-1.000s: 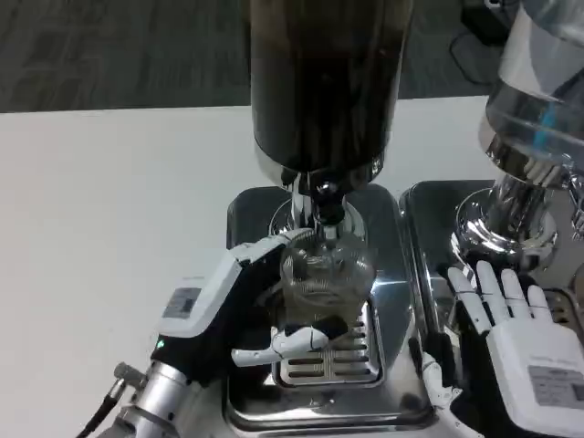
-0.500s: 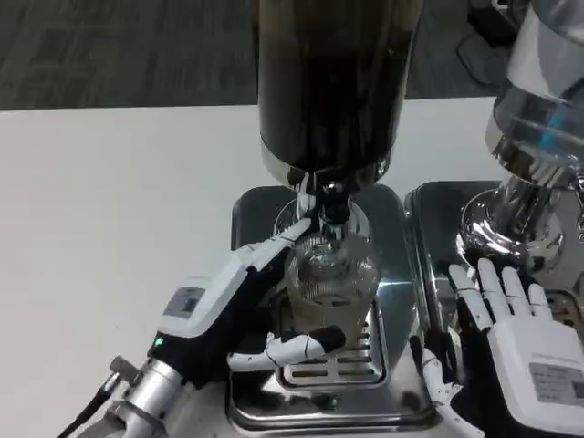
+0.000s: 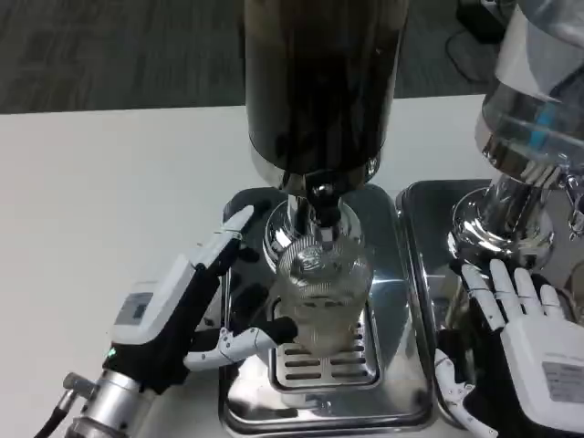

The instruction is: Grasp the cup under the faucet to collect the drink, then remove the cup.

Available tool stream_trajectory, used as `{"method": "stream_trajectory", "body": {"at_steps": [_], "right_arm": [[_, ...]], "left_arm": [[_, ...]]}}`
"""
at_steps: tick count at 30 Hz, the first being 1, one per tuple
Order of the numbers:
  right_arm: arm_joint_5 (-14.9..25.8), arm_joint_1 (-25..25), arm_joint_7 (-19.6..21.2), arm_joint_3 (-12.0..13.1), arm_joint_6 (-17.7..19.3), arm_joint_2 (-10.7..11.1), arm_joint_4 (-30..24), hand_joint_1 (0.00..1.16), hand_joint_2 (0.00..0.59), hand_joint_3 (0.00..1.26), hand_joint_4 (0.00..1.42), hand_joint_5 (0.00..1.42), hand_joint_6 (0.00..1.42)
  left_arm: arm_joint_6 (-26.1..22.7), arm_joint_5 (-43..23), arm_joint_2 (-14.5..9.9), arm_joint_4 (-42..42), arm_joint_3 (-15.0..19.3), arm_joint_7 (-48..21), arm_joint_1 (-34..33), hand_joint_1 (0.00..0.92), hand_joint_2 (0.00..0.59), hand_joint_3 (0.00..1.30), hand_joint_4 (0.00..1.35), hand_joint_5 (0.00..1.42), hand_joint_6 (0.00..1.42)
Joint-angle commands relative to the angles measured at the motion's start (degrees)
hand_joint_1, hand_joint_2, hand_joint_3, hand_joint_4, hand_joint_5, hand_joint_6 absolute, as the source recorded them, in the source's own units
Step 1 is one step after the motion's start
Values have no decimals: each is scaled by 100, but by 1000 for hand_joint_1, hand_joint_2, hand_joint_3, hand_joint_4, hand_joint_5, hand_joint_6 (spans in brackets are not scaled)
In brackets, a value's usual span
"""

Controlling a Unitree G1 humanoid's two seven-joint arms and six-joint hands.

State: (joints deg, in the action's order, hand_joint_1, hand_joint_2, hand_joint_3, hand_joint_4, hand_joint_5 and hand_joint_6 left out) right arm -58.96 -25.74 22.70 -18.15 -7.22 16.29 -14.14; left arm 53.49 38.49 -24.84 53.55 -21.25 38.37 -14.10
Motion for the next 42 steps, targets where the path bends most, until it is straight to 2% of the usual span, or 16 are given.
{"method": "stream_trajectory", "body": {"at_steps": [1, 3, 6, 10, 14, 17, 19, 23, 26, 29, 31, 36, 42], "right_arm": [[73, 22, -98, 90, 81, 111, -74, 316, 534, 96, 0, 0, 0], [97, 59, -128, 114, 112, 160, -51, 317, 534, 96, 0, 0, 0], [119, 82, -183, 140, 170, 252, -41, 319, 534, 96, 0, 0, 0], [22, 94, -266, 158, 255, 446, -74, 322, 534, 81, 0, 0, 0], [-82, 66, -333, 222, 235, 582, -134, 322, 526, 66, 0, 0, 0], [-88, 59, -410, 267, 245, 627, -124, 298, 540, 45, 0, 0, 0], [-222, 66, -374, 230, 257, 680, -117, 292, 541, 43, 0, 0, 0], [-210, 70, -359, 240, 270, 659, -65, 285, 541, 44, 0, 0, 0], [-200, 65, -392, 249, 258, 651, -61, 281, 540, 44, 0, 0, 0], [-246, 54, -410, 206, 223, 619, -50, 278, 540, 44, 0, 0, 0], [-238, 62, -428, 191, 240, 627, -22, 276, 540, 44, 0, 0, 0], [-197, 136, -507, 231, 248, 650, -14, 271, 540, 44, 0, 0, 0], [-108, 160, -551, 268, 277, 636, 3, 267, 540, 44, 0, 0, 0]], "left_arm": [[217, -299, -275, -289, 309, -87, 385, 0, 0, 81, 86, 372, 280], [459, -547, -415, -448, 486, -300, 548, 0, 0, 55, 9, 267, 186], [607, -802, -513, -684, 686, -587, 730, 0, 3, 3, 0, 167, 80], [618, -1006, -588, -1042, 907, -938, 921, 0, 6, 0, 0, 89, 9], [618, -1058, -583, -1295, 1117, -1164, 1090, 0, 8, 0, 0, 49, 0], [600, -861, -729, -1894, 1272, -1302, 1223, 0, 15, 0, 0, 0, 0], [680, -1033, -741, -2258, 1369, -1479, 1255, 0, 16, 0, 0, 0, 0], [690, -1205, -725, -2613, 1523, -1777, 1275, 0, 30, 0, 0, 0, 0], [823, -1445, -680, -2660, 1587, -2024, 1249, 0, 68, 0, 0, 0, 0], [1020, -1221, -703, -2847, 1728, -2060, 1221, 0, 86, 0, 0, 0, 0], [1098, -1268, -679, -2956, 1758, -2157, 1220, 0, 90, 0, 0, 0, 0], [1202, -2441, -547, -3107, 1602, -2730, 1331, 0, 98, 0, 0, 0, 0], [1199, -3113, -476, -3268, 1510, -3425, 1344, 0, 107, 0, 0, 0, 0]]}}
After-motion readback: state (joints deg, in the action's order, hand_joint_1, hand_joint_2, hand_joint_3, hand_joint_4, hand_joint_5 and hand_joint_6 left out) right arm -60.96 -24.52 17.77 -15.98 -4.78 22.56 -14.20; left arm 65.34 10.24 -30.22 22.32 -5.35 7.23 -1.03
